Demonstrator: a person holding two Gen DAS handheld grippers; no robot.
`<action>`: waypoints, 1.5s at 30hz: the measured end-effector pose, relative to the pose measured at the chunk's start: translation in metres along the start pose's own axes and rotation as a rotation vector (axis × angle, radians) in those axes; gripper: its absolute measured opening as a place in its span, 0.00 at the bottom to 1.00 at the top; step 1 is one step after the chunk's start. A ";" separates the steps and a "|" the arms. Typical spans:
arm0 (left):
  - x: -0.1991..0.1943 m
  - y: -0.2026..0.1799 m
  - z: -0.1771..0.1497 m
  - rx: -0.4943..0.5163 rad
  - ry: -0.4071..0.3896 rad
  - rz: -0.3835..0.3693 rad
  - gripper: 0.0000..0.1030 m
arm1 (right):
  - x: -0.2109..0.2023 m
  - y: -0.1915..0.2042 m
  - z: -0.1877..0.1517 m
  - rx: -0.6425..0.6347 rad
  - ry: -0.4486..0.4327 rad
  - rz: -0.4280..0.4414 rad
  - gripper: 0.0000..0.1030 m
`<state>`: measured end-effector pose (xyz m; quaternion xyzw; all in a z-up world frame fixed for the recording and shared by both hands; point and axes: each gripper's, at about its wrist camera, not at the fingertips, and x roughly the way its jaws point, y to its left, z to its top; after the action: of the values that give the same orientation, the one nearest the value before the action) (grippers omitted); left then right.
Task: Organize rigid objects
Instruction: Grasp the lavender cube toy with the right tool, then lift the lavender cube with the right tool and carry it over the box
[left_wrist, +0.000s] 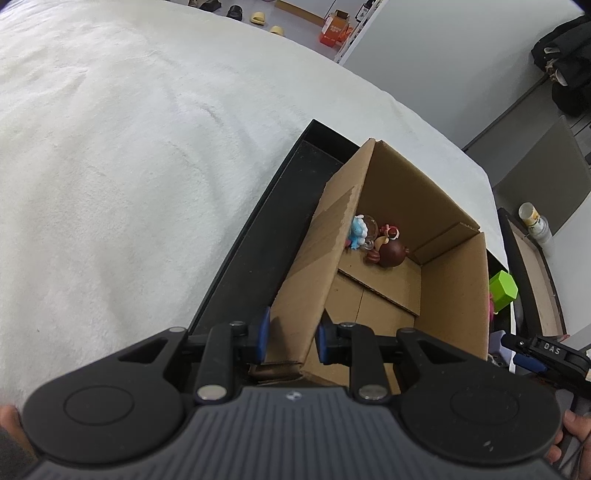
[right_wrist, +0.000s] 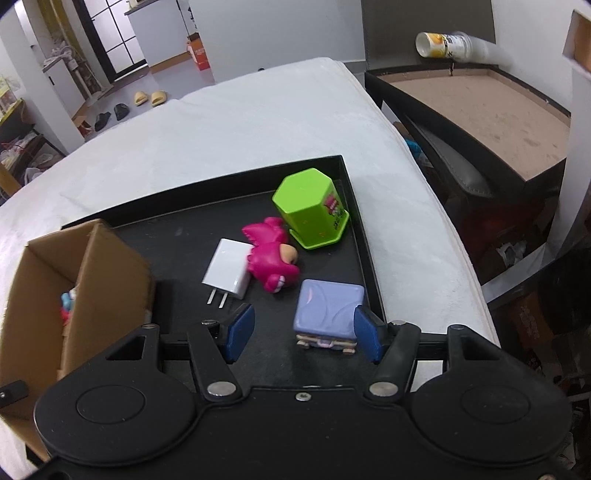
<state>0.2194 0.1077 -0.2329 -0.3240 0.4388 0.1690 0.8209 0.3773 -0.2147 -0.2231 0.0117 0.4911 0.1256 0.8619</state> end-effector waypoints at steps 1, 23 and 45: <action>0.001 -0.001 0.000 0.003 0.000 0.004 0.23 | 0.003 0.000 0.000 -0.002 0.002 -0.009 0.58; 0.010 -0.007 0.001 0.002 0.014 0.047 0.23 | 0.021 0.003 0.003 -0.053 0.040 0.007 0.42; 0.006 -0.004 -0.004 0.018 0.014 0.016 0.24 | -0.048 0.070 0.023 -0.115 -0.067 0.105 0.42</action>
<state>0.2223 0.1026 -0.2375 -0.3145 0.4485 0.1693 0.8193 0.3593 -0.1556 -0.1601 -0.0080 0.4526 0.1980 0.8694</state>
